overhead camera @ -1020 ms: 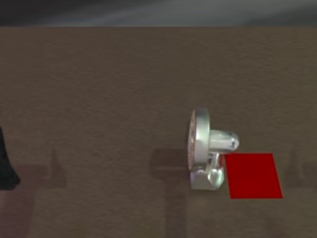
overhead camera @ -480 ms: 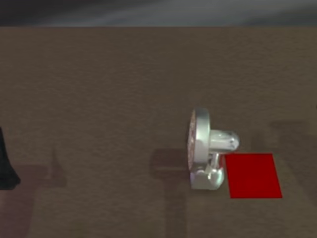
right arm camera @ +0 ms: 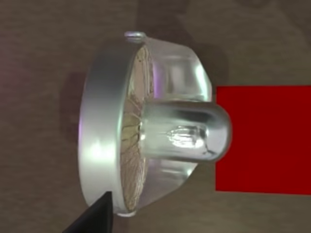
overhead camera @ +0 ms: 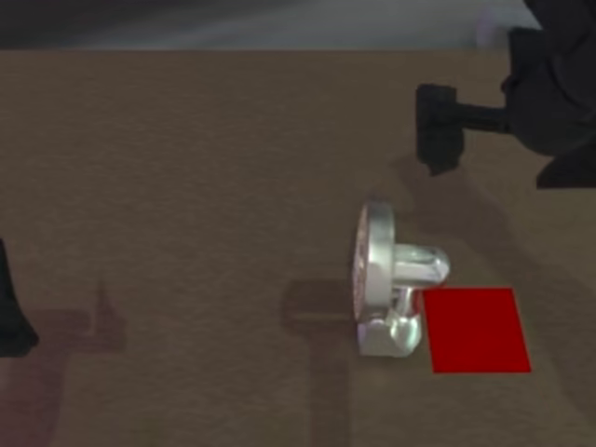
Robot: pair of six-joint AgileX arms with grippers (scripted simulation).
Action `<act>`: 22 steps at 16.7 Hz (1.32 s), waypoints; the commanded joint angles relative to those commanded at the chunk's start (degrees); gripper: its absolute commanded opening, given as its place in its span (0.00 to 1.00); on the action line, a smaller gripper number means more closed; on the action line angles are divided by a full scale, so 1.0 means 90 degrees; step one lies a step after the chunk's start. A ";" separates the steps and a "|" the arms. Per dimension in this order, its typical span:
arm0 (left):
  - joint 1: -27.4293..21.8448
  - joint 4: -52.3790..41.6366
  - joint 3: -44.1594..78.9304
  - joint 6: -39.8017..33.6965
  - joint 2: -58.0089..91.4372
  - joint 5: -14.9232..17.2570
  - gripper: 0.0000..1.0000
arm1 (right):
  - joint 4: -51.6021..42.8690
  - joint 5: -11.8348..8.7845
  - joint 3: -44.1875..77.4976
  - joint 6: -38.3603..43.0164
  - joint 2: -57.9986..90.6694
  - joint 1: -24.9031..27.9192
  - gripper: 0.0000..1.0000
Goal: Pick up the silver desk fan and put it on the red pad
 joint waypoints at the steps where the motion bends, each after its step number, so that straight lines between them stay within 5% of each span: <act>1: 0.0000 0.0000 0.0000 0.0000 0.0000 0.0000 1.00 | -0.0372 0.0005 0.0553 0.0194 0.0593 0.0164 1.00; 9: 0.0000 0.0000 0.0000 0.0000 0.0000 0.0000 1.00 | -0.2129 0.0011 0.3314 0.1167 0.3297 0.0965 1.00; 16: 0.0000 0.0000 0.0000 0.0000 0.0000 0.0000 1.00 | -0.2132 0.0009 0.3340 0.1181 0.3341 0.0955 1.00; 22: 0.0000 0.0000 0.0000 0.0000 0.0000 0.0000 1.00 | -0.1123 0.0010 0.2281 0.1191 0.3302 0.0985 1.00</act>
